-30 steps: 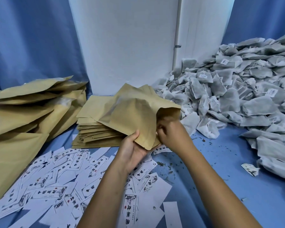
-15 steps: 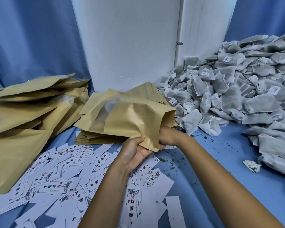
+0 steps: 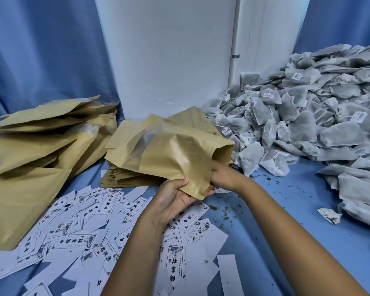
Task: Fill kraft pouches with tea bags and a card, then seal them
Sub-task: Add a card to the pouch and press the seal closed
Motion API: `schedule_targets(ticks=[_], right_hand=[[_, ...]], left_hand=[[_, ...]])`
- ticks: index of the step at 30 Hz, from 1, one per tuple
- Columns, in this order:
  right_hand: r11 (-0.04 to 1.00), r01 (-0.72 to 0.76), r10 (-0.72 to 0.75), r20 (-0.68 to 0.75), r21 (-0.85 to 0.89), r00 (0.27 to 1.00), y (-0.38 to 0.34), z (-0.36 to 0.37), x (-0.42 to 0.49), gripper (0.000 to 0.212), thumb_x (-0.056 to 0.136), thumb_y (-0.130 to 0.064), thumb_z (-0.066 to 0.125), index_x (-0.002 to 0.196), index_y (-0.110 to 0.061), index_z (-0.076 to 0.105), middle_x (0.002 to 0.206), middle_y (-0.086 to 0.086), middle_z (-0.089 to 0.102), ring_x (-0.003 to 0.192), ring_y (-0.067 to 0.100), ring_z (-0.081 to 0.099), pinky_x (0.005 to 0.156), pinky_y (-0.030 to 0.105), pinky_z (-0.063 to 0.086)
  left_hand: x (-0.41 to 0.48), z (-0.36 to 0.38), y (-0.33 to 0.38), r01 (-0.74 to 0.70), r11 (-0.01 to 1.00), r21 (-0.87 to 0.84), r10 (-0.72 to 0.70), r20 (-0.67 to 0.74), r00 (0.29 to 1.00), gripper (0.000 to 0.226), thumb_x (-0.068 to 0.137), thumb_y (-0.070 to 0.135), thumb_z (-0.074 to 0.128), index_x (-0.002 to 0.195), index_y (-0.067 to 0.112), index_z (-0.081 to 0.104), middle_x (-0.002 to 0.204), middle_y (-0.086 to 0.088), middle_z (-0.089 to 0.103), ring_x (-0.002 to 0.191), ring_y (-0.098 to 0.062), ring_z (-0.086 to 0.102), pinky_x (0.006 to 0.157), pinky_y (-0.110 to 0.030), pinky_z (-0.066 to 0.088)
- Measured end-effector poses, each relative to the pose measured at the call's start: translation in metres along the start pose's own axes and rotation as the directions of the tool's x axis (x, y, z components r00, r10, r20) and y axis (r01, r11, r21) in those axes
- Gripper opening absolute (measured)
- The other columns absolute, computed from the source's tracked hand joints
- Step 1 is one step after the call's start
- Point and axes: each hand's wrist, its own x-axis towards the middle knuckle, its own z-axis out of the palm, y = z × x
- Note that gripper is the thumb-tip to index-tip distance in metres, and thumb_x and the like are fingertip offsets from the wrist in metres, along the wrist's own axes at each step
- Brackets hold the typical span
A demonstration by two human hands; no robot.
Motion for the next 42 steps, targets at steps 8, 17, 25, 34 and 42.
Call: schedule_targets(ticks=[8,17,25,34,42], right_hand=[[0.853,0.15,0.342,-0.754,0.499,0.56,0.026,0.002,-0.01,0.021,0.089,-0.026,0.063,0.102,-0.012,0.054,0.101,0.002,0.059,0.089,0.008,0.057,0.078,0.029,0.047],[0.578,0.069,0.507,-0.424,0.813,0.75,0.035,-0.007,-0.008,0.018,0.092,-0.015,0.056,0.075,-0.01,0.053,0.058,0.003,0.055,0.053,0.018,0.051,0.047,0.025,0.042],[0.35,0.253,0.581,-0.421,0.902,0.696,0.039,-0.015,-0.016,0.013,0.091,-0.005,0.059,0.079,-0.006,0.058,0.058,0.0,0.064,0.05,0.009,0.06,0.05,0.023,0.056],[0.132,0.252,0.706,-0.27,0.959,0.655,0.051,-0.018,-0.017,0.012,0.079,0.008,0.068,0.086,0.0,0.062,0.087,0.008,0.069,0.07,0.013,0.068,0.069,0.025,0.059],[0.178,0.258,0.658,-0.309,0.95,0.686,0.053,-0.009,-0.02,0.002,0.085,0.001,0.065,0.085,-0.001,0.064,0.072,0.004,0.072,0.063,0.01,0.069,0.066,0.021,0.058]], left_hand=[[-0.004,-0.01,0.009,0.098,0.994,0.058,-0.101,0.05,0.994,0.036,0.094,0.001,0.026,0.126,-0.009,0.038,0.113,-0.039,0.058,0.101,-0.049,0.061,0.074,-0.045,0.057],[-0.008,-0.012,0.007,0.19,0.937,0.292,-0.191,-0.025,0.981,0.033,0.094,-0.004,0.025,0.121,-0.005,0.043,0.101,-0.034,0.065,0.085,-0.049,0.066,0.064,-0.048,0.058],[-0.008,-0.02,0.019,0.145,0.927,0.347,-0.077,-0.203,0.976,0.022,0.095,-0.004,0.042,0.116,-0.004,0.046,0.095,-0.031,0.067,0.074,-0.038,0.07,0.049,-0.033,0.058],[0.002,-0.014,-0.002,0.127,0.899,0.42,0.063,-0.41,0.91,0.03,0.084,-0.006,0.063,0.11,-0.003,0.048,0.089,-0.017,0.067,0.065,-0.023,0.066,0.055,-0.03,0.053],[0.005,-0.016,-0.006,0.11,0.872,0.477,0.148,-0.472,0.869,0.018,0.082,-0.005,0.066,0.096,-0.002,0.054,0.091,-0.013,0.068,0.075,-0.021,0.066,0.05,-0.024,0.054]])
